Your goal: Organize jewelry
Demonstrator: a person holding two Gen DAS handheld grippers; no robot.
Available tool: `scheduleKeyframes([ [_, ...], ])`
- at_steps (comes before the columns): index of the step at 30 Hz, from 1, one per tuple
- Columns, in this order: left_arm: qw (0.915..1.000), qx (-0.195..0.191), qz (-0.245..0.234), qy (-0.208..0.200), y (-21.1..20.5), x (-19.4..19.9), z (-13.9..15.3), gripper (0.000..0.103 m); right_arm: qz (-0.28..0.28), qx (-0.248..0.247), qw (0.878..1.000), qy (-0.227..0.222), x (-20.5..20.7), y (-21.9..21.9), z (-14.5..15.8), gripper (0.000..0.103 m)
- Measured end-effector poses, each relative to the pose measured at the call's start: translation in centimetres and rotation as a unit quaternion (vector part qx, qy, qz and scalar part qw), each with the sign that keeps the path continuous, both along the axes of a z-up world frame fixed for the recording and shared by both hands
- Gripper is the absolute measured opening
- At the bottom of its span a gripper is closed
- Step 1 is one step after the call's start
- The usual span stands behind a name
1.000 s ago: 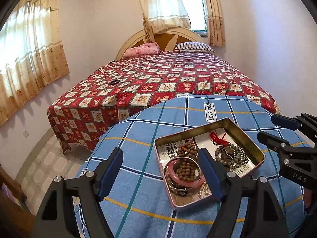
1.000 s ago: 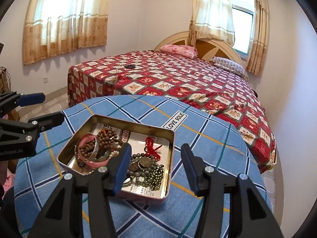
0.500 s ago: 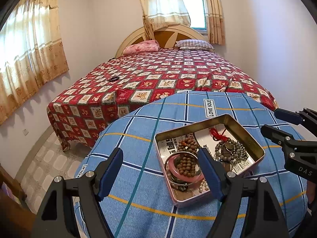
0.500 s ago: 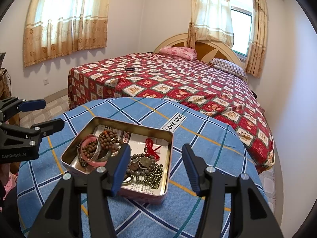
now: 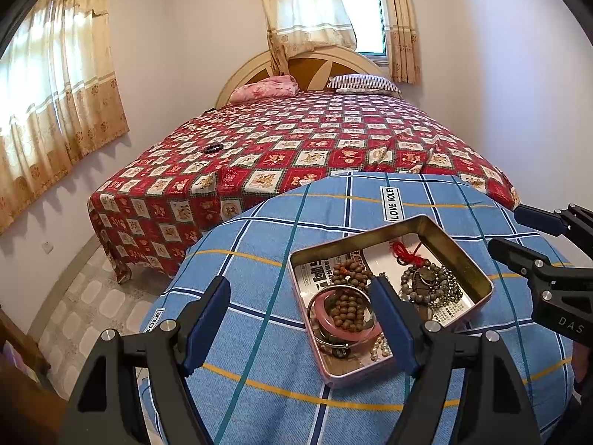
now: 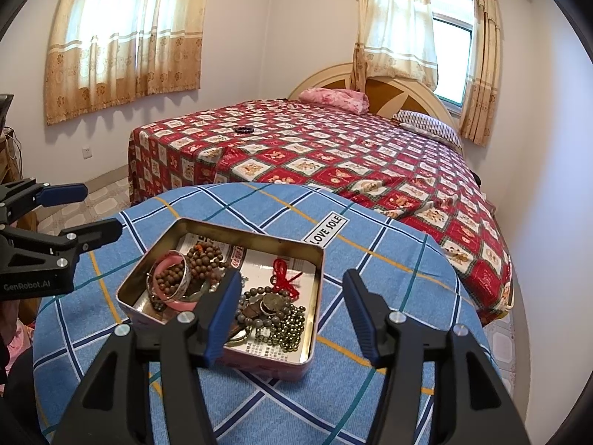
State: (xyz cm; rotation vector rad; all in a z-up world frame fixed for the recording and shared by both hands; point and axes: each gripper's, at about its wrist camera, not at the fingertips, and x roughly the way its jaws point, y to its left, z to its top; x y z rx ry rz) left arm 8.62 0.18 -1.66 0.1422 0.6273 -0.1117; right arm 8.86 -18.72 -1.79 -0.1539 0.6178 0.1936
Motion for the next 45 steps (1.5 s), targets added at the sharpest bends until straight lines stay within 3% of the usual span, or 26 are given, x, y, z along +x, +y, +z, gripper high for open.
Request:
scheduleKeyframes([
  [23,0.9999,-0.003,-0.005,0.009,0.03,0.20,0.26,0.078,0.000,-0.001,1.000,-0.002,-0.16,0.11,0.13,0.059],
  [45,0.9997,0.020,0.014,0.008,-0.38,0.42,-0.44,0.078,0.000,-0.002,1.000,0.000,-0.32,0.05,0.10,0.060],
])
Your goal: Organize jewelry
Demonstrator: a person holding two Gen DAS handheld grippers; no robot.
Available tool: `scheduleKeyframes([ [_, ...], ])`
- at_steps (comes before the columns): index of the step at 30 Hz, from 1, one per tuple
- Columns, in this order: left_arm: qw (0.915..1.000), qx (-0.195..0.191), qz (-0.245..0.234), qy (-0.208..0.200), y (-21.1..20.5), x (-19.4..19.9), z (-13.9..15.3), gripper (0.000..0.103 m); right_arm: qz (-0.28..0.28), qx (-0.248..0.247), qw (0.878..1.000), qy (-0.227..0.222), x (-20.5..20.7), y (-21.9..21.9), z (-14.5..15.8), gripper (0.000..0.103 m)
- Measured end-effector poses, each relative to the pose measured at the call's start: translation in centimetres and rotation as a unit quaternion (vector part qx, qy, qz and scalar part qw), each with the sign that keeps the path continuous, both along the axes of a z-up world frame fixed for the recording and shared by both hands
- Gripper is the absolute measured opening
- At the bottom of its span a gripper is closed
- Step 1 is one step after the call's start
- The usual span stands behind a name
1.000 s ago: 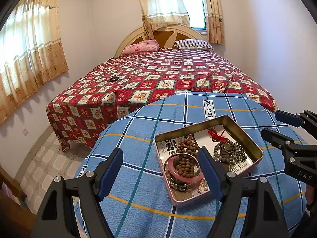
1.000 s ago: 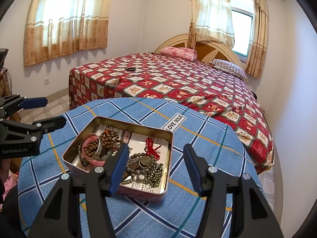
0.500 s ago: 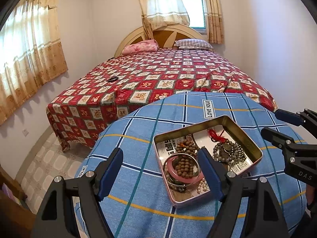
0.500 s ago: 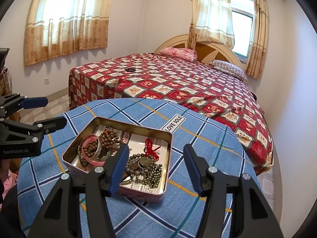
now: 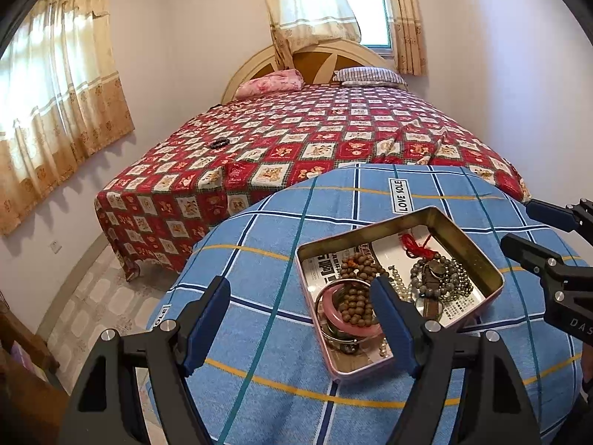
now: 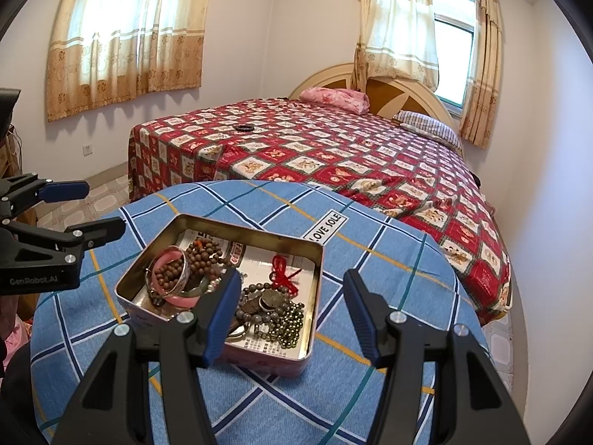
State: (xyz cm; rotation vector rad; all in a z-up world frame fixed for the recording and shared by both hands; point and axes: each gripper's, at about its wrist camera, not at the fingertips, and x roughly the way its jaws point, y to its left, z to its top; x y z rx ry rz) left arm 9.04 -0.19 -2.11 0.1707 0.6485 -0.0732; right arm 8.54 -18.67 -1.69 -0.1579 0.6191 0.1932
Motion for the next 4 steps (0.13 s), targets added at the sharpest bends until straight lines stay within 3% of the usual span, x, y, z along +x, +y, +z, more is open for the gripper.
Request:
scheduleKeyframes([
  [4,1.0000,-0.002,-0.003,-0.001,0.02,-0.14,-0.05,0.078,-0.004,-0.003,1.000,0.002,0.04,-0.45,-0.39,0.061],
])
